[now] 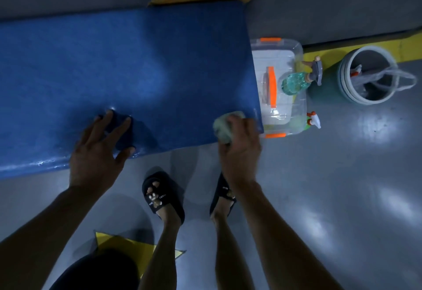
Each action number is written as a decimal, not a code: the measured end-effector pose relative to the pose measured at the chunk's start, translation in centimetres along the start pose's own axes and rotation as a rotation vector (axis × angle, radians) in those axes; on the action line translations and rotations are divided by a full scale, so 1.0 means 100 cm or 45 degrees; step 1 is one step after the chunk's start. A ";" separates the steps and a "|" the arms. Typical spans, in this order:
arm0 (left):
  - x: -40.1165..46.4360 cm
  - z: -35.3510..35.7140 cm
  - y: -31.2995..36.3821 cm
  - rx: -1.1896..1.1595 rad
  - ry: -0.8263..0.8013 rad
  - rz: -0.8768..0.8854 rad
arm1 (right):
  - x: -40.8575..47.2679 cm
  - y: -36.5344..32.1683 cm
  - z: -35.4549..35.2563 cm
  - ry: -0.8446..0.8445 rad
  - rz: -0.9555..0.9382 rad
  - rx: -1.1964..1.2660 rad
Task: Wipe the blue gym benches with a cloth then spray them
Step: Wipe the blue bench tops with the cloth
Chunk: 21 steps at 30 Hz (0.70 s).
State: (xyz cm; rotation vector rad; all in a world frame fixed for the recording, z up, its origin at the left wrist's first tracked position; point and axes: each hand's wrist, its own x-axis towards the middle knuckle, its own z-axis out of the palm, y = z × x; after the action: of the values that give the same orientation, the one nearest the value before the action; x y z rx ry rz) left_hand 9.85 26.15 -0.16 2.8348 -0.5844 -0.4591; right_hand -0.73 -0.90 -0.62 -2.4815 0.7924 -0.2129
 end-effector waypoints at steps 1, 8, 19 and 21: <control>0.000 -0.001 0.000 0.003 -0.002 0.006 | -0.008 -0.009 0.003 -0.097 -0.133 -0.012; 0.004 0.000 -0.008 0.051 -0.023 0.015 | 0.039 0.047 -0.034 -0.104 -0.088 -0.175; 0.008 -0.005 -0.012 0.054 -0.085 0.041 | -0.026 -0.054 0.028 -0.386 -0.509 -0.068; 0.009 -0.006 -0.013 0.069 -0.085 0.040 | -0.008 -0.020 0.015 -0.356 -0.490 -0.177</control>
State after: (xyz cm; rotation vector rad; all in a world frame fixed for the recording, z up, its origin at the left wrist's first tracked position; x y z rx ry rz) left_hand 11.25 27.01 -0.14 2.8665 -0.6626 -0.5417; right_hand -0.02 1.57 -0.83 -2.6981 0.2176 0.0587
